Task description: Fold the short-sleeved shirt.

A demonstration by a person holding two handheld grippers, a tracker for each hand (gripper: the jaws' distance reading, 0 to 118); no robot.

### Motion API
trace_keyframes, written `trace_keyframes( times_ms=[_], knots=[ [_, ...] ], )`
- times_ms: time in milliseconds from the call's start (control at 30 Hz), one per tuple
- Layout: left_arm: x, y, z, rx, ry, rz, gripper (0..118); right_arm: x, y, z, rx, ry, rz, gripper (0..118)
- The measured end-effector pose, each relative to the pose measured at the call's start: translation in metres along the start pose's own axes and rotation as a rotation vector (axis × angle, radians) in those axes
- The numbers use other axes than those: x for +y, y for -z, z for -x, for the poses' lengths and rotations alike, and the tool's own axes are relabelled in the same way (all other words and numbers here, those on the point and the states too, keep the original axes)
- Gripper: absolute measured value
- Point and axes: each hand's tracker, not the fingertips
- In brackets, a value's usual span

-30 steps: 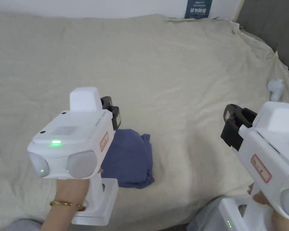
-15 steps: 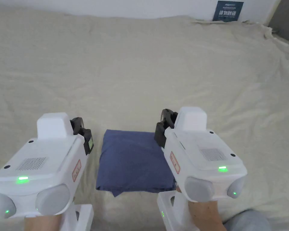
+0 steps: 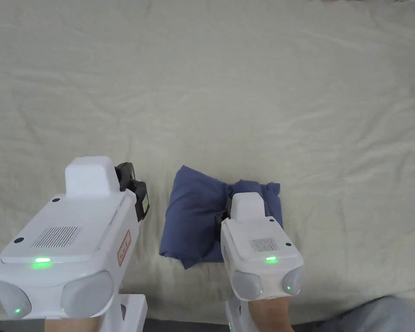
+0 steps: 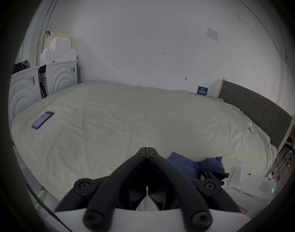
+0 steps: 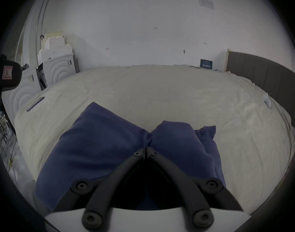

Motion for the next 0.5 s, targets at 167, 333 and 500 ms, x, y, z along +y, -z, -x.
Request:
trace_keyframes(
  times_ms=[167,333,500],
  knots=[
    [0.009,0.017,0.01,-0.105,-0.11,0.142,66,-0.003,0.001,-0.009,0.023,0.084,-0.009,0],
    [0.03,0.053,0.03,-0.259,-0.277,0.338,117,-0.002,0.001,-0.016,0.048,0.116,0.0,0],
    [0.033,0.101,0.041,-0.41,-0.262,0.638,117,0.001,0.002,-0.024,0.085,0.146,0.015,0]
  ],
)
